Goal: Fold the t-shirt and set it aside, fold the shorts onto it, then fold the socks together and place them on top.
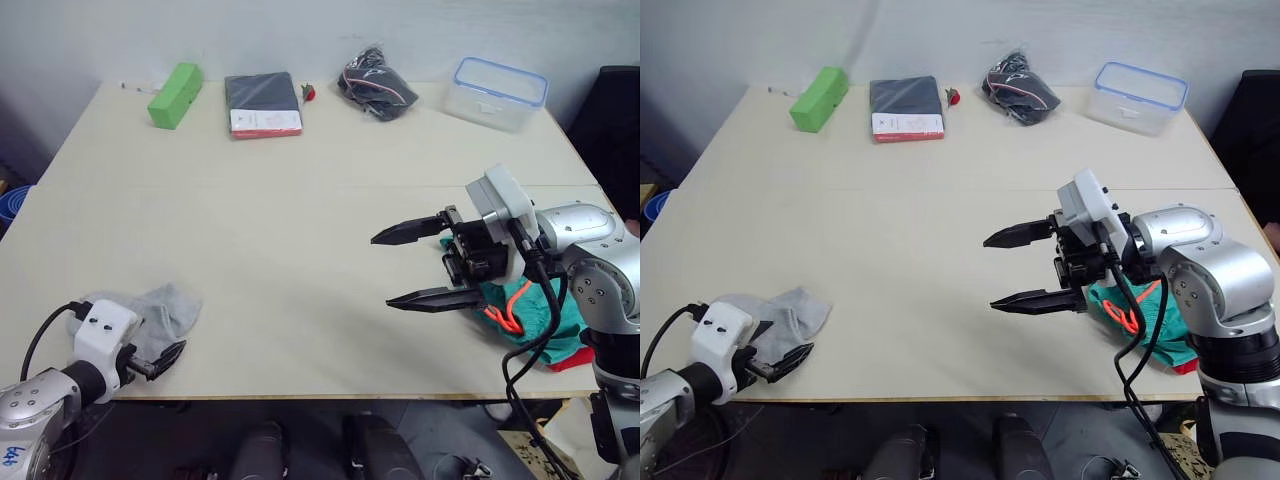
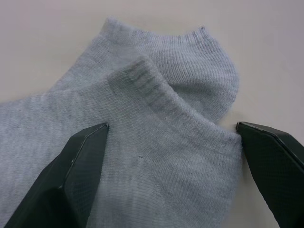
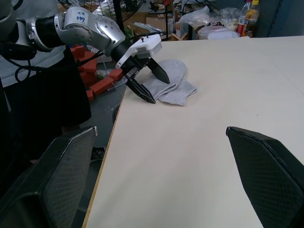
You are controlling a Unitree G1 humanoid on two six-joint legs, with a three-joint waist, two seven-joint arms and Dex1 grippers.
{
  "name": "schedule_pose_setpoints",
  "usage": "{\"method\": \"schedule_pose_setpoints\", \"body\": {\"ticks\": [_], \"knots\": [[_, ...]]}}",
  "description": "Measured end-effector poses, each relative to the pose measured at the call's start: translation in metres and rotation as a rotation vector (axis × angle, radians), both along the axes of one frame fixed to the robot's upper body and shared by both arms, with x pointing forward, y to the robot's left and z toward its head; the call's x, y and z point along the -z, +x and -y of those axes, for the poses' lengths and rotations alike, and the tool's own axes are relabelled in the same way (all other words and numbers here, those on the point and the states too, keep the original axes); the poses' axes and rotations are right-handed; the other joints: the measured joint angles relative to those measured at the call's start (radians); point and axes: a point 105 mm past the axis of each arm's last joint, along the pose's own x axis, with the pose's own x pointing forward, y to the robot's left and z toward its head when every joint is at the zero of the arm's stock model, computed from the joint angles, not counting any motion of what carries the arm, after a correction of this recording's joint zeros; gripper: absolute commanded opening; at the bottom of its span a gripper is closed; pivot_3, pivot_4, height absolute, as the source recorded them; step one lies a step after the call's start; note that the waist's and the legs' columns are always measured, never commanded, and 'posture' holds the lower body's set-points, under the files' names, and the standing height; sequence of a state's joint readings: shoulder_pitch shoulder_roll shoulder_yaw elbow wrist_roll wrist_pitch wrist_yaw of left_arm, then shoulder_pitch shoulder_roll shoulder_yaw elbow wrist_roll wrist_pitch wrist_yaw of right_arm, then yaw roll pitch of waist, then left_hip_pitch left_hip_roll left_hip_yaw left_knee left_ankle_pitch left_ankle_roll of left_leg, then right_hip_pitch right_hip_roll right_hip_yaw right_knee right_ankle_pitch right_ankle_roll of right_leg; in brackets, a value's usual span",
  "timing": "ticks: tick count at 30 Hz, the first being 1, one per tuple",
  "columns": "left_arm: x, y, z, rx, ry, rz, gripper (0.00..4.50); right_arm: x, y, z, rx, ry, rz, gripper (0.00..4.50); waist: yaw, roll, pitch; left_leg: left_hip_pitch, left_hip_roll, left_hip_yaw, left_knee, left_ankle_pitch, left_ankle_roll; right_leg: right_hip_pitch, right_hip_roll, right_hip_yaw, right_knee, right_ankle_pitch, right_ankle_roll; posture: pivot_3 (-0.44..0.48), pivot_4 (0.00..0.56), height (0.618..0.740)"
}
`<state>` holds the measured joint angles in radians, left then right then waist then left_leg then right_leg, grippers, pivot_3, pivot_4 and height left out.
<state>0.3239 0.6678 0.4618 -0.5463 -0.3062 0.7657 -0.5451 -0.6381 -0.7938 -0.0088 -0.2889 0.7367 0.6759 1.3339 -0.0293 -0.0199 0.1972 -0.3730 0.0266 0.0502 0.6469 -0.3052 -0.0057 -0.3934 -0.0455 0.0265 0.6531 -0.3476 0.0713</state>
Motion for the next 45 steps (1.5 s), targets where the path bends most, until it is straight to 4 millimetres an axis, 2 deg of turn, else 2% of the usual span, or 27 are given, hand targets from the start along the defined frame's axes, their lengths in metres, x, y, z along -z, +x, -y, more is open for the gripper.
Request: {"method": "schedule_pose_setpoints", "body": {"ticks": [8, 10, 13, 14, 17, 19, 21, 26, 30, 34, 36, 37, 40, 41, 43, 45], "knots": [[0.002, 0.007, -0.001, -0.035, -0.038, -0.015, 1.52, 0.004, 0.001, -0.001, 0.038, 0.003, -0.001, 4.50, 0.000, 0.003, -0.002, 0.002, 0.000, 0.000, 0.000, 0.003, 0.000, 0.002, -0.001, 0.000, 0.001, 0.000, 0.000, 0.000, 0.150, 0.740], [0.001, 0.012, -0.003, -0.037, -0.041, -0.015, 0.79, 0.005, 0.001, 0.000, 0.052, 0.005, -0.002, 4.50, 0.003, 0.004, -0.003, 0.002, 0.000, 0.000, 0.000, 0.003, 0.000, 0.001, -0.001, 0.000, 0.001, 0.000, 0.000, 0.000, 0.150, 0.740], [-0.002, 0.025, 0.002, -0.016, -0.059, -0.008, 0.05, 0.006, 0.001, 0.002, 0.072, -0.002, 0.002, 4.50, 0.009, 0.006, -0.004, 0.002, -0.001, -0.001, 0.000, 0.003, 0.000, 0.002, -0.003, -0.001, 0.001, 0.000, 0.000, 0.000, 0.150, 0.740], [-0.003, 0.031, 0.007, 0.002, -0.068, -0.003, 0.02, 0.006, 0.000, 0.003, 0.080, -0.002, 0.002, 4.50, 0.012, 0.006, -0.004, 0.001, -0.001, -0.001, 0.000, 0.003, 0.001, 0.002, -0.004, -0.002, 0.001, 0.000, 0.000, 0.000, 0.150, 0.740], [-0.007, 0.053, 0.034, 0.112, -0.099, -0.001, 0.02, 0.008, -0.003, 0.009, 0.101, -0.018, 0.013, 4.50, 0.028, 0.008, -0.004, 0.001, -0.002, 0.000, 0.000, 0.004, 0.002, 0.003, -0.007, -0.006, 0.001, 0.000, 0.001, 0.000, 0.150, 0.740], [-0.012, 0.073, 0.072, 0.265, -0.114, 0.003, 0.02, 0.013, -0.005, 0.012, 0.116, -0.047, 0.021, 4.50, 0.034, 0.007, -0.005, -0.003, -0.002, 0.000, 0.000, 0.008, 0.001, 0.003, -0.014, -0.017, 0.000, 0.000, 0.001, 0.000, 0.150, 0.740], [-0.015, 0.084, 0.103, 0.385, -0.123, 0.001, 0.02, 0.019, -0.005, 0.014, 0.127, -0.071, 0.041, 4.50, 0.030, 0.006, -0.005, -0.005, -0.003, 0.000, 0.000, 0.007, 0.003, 0.003, -0.016, -0.019, -0.001, 0.001, 0.001, 0.000, 0.150, 0.740], [-0.024, 0.113, 0.176, 0.565, -0.113, -0.022, 0.02, 0.031, -0.003, 0.021, 0.192, -0.117, 0.061, 4.50, 0.031, 0.006, -0.006, -0.014, -0.005, -0.001, 0.005, 0.007, 0.005, -0.001, -0.016, -0.022, 0.000, 0.002, 0.004, 0.000, 0.150, 0.740], [-0.024, 0.118, 0.214, 0.603, -0.115, -0.058, 0.02, 0.036, -0.004, 0.021, 0.216, -0.137, 0.085, 4.50, 0.031, 0.006, -0.005, -0.015, -0.005, -0.001, 0.008, 0.009, 0.003, 0.000, -0.015, -0.022, 0.000, 0.003, 0.006, 0.000, 0.150, 0.740], [-0.021, 0.112, 0.239, 0.595, -0.150, -0.123, 0.02, 0.043, -0.002, 0.024, 0.247, -0.160, 0.108, 4.50, 0.031, 0.005, -0.005, -0.016, -0.006, -0.002, 0.012, 0.008, 0.009, 0.002, -0.016, -0.021, 0.000, 0.005, 0.010, 0.000, 0.150, 0.740], [-0.022, 0.112, 0.242, 0.572, -0.171, -0.139, 0.72, 0.042, -0.002, 0.024, 0.252, -0.162, 0.123, 4.50, 0.030, 0.005, -0.005, -0.016, -0.006, -0.002, 0.013, 0.008, 0.009, 0.002, -0.016, -0.021, -0.001, 0.006, 0.011, 0.000, 0.150, 0.740], [-0.023, 0.111, 0.243, 0.566, -0.196, -0.148, 0.89, 0.042, -0.001, 0.024, 0.254, -0.162, 0.128, 4.50, 0.030, 0.005, -0.005, -0.016, -0.006, -0.002, 0.013, 0.008, 0.009, 0.002, -0.016, -0.021, -0.001, 0.006, 0.012, 0.000, 0.150, 0.740], [-0.033, 0.102, 0.243, 0.578, -0.304, -0.202, 1.92, 0.043, 0.001, 0.025, 0.264, -0.177, 0.157, 4.50, 0.028, 0.004, -0.004, -0.016, -0.006, -0.003, 0.013, 0.011, 0.005, 0.001, -0.015, -0.022, 0.000, 0.006, 0.012, 0.000, 0.150, 0.740], [-0.036, 0.100, 0.243, 0.588, -0.318, -0.202, 2.08, 0.043, 0.002, 0.025, 0.268, -0.180, 0.159, 4.50, 0.027, 0.003, -0.004, -0.016, -0.006, -0.003, 0.013, 0.012, 0.004, 0.001, -0.015, -0.022, 0.000, 0.006, 0.012, 0.000, 0.150, 0.740], [-0.046, 0.096, 0.240, 0.598, -0.366, -0.205, 2.76, 0.046, 0.004, 0.026, 0.273, -0.191, 0.169, 4.50, 0.024, 0.003, -0.004, -0.016, -0.005, -0.003, 0.012, 0.013, 0.001, 0.001, -0.014, -0.021, 0.000, 0.006, 0.012, 0.000, 0.150, 0.740], [-0.067, 0.095, 0.229, 0.611, -0.413, -0.166, 3.41, 0.050, 0.007, 0.024, 0.266, -0.208, 0.185, 4.50, 0.022, 0.002, -0.003, -0.016, -0.004, -0.003, 0.012, 0.014, -0.001, 0.001, -0.013, -0.021, 0.000, 0.006, 0.012, 0.000, 0.150, 0.740]]}}
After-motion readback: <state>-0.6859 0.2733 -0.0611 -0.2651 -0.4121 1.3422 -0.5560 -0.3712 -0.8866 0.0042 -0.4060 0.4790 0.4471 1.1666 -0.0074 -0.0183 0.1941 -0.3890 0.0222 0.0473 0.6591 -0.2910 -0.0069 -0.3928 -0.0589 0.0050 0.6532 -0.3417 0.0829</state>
